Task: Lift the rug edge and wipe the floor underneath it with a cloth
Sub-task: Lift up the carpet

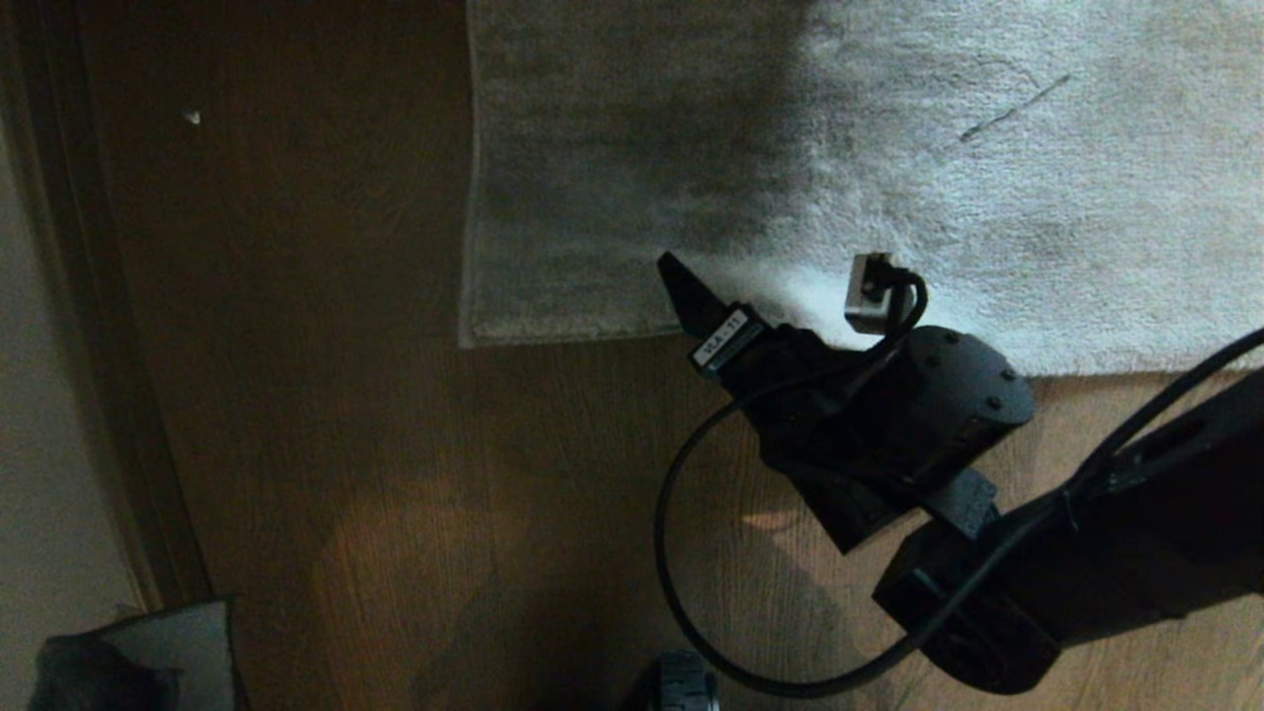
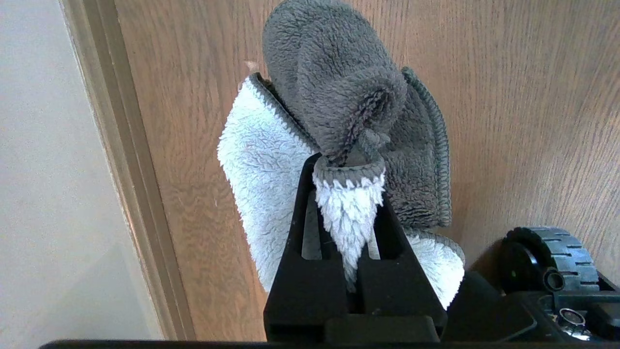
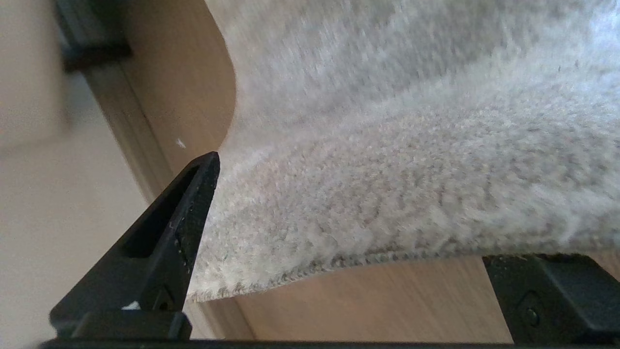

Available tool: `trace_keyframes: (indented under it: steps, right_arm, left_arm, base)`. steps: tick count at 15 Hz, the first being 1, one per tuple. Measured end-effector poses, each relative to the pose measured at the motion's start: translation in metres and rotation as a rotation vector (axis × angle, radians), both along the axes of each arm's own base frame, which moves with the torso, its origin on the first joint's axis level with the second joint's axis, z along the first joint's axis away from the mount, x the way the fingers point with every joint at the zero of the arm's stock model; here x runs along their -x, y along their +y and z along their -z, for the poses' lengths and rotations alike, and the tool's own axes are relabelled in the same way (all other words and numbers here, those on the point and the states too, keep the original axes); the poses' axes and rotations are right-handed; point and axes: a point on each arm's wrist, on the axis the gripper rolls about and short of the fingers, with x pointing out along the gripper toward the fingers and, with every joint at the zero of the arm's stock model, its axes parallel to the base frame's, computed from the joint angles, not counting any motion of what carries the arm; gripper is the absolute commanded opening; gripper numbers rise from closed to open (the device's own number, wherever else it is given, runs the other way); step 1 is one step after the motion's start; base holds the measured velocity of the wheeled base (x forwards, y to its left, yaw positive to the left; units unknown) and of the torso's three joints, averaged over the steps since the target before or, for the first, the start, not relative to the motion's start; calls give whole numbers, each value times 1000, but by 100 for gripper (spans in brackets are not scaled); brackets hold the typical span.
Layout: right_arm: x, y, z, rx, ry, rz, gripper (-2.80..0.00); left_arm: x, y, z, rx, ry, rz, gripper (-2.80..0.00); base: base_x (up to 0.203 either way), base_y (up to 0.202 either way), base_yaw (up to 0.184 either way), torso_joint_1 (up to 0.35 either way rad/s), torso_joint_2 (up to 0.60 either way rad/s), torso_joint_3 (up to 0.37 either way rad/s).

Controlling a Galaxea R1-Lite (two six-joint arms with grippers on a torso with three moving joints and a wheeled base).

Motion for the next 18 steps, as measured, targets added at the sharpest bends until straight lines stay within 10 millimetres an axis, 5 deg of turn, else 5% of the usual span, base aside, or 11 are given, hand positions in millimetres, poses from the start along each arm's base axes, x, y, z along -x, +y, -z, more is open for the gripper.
trace_keyframes:
  steps: [18]
  right_arm:
    - [21,-50,-63,-247,-66,-11,0]
  left_arm:
    - [0,0,0,0,0,0,-280]
  base:
    - [0,0,0,0,0,0]
